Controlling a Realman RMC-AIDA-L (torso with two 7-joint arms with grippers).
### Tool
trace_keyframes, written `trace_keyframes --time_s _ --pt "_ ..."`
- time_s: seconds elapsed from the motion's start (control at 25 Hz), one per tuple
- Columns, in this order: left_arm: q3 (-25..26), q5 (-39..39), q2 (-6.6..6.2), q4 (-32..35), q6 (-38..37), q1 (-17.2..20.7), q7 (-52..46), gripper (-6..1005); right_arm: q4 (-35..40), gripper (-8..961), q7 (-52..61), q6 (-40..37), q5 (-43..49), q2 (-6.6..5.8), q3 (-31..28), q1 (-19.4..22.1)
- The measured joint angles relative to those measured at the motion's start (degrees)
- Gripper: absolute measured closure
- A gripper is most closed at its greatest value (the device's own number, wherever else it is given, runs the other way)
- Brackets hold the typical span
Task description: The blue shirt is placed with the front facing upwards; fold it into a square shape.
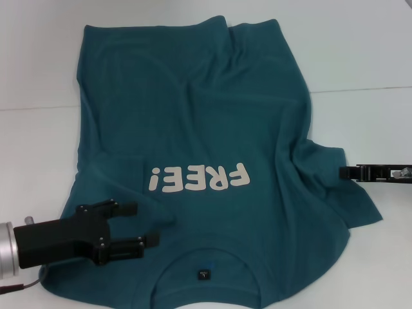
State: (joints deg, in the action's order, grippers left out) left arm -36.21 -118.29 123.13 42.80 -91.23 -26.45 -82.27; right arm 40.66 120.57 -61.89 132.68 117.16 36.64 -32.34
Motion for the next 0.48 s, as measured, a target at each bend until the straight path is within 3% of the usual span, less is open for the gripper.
trace_keyframes --time_s 0.24,0.48 --pt "0.0 0.0 0.00 0.0 -0.1 0.0 0.0 111 0.0 861 0.1 0.1 0.0 0.00 -0.3 0.2" --pt "0.0 0.1 0.00 0.0 -0.2 0.0 0.0 111 0.0 954 0.0 0.9 -0.2 0.00 -0.7 0.6"
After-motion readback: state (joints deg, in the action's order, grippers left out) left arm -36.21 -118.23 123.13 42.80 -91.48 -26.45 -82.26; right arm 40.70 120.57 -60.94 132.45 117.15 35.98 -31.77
